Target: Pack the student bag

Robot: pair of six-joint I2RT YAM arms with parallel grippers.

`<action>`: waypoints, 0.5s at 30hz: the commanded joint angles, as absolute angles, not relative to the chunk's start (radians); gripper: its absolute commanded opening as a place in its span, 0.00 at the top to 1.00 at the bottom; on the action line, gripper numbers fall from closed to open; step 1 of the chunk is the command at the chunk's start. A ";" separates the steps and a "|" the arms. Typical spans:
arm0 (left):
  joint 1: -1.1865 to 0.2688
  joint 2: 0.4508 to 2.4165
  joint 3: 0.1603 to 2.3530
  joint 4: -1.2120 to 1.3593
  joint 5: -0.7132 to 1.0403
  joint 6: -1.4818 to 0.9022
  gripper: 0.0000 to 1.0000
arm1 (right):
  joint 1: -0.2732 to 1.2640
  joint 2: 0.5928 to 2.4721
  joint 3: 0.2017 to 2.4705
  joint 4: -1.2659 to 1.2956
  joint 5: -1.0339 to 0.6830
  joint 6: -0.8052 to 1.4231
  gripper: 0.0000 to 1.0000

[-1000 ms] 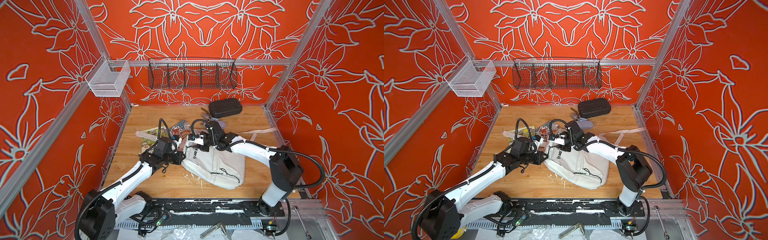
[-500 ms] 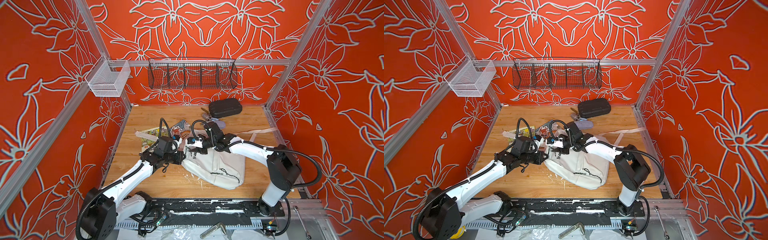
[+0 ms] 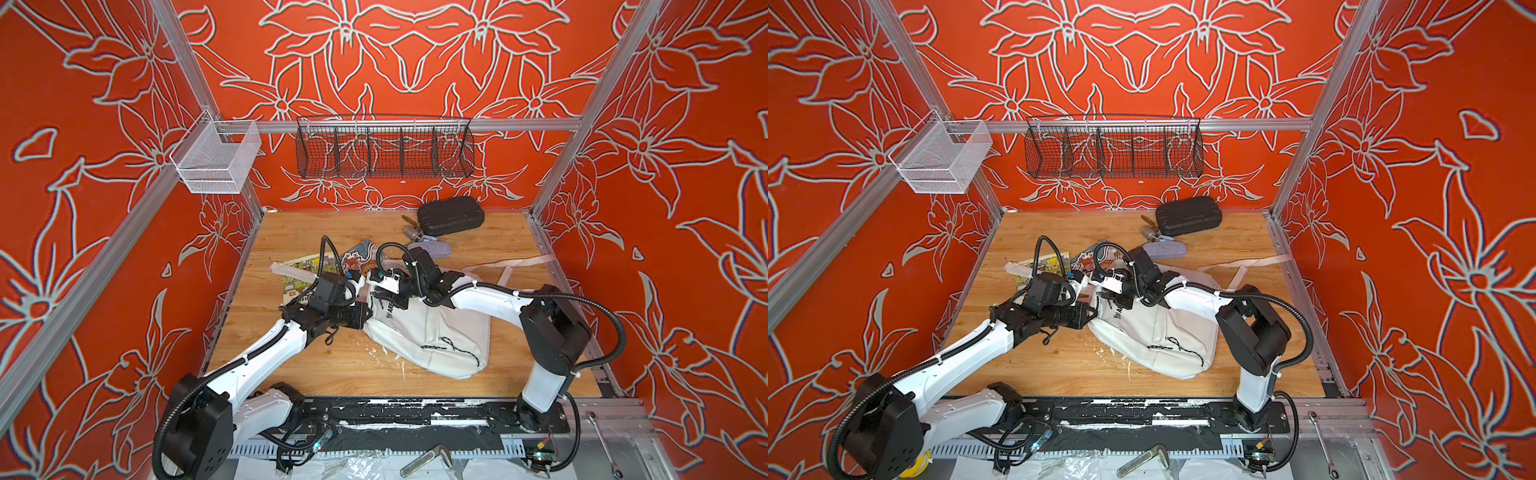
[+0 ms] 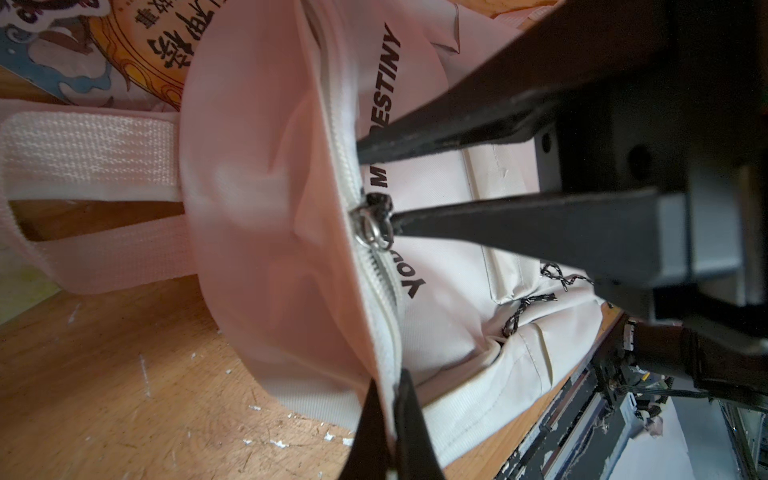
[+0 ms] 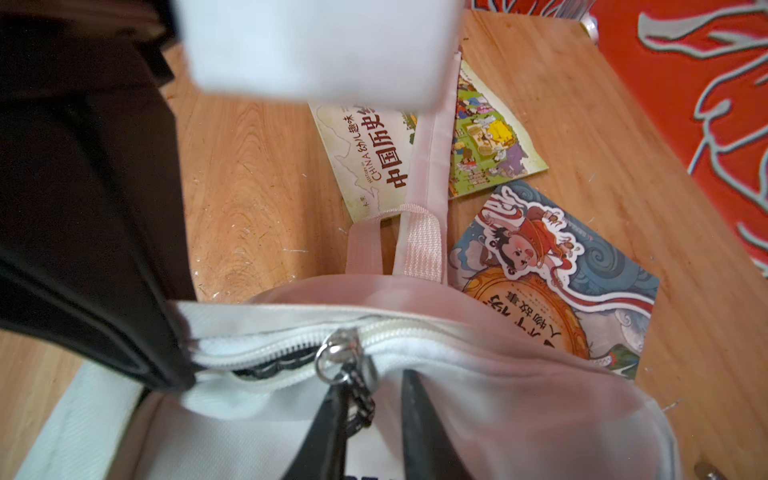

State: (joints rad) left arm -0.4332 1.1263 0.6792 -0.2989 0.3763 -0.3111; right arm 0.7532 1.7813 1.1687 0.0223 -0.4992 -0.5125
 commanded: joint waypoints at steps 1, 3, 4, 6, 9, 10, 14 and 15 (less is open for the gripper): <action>-0.443 1.135 0.713 -0.287 0.388 -0.301 1.00 | 0.767 1.786 1.162 0.042 -0.534 -0.496 0.94; -0.444 1.134 0.717 -0.304 0.371 -0.298 1.00 | 0.766 1.768 1.179 -0.004 -0.500 -0.497 1.00; -0.444 1.134 0.721 -0.315 0.363 -0.295 1.00 | 0.766 1.759 1.195 -0.038 -0.469 -0.492 1.00; -0.444 1.130 0.726 -0.339 0.354 -0.280 1.00 | 0.767 1.756 1.252 -0.128 -0.372 -0.451 1.00; -0.444 1.114 0.723 -0.371 0.346 -0.263 1.00 | 0.763 1.789 1.382 -0.320 -0.233 -0.429 1.00; -0.444 1.109 0.723 -0.383 0.342 -0.257 1.00 | 0.761 1.802 1.411 -0.366 -0.196 -0.421 1.00; -0.444 1.080 0.711 -0.437 0.310 -0.235 1.00 | 0.732 1.819 1.488 -0.423 -0.153 -0.330 1.00; -0.443 1.068 0.707 -0.446 0.299 -0.232 1.00 | 0.720 1.817 1.498 -0.426 -0.165 -0.308 1.00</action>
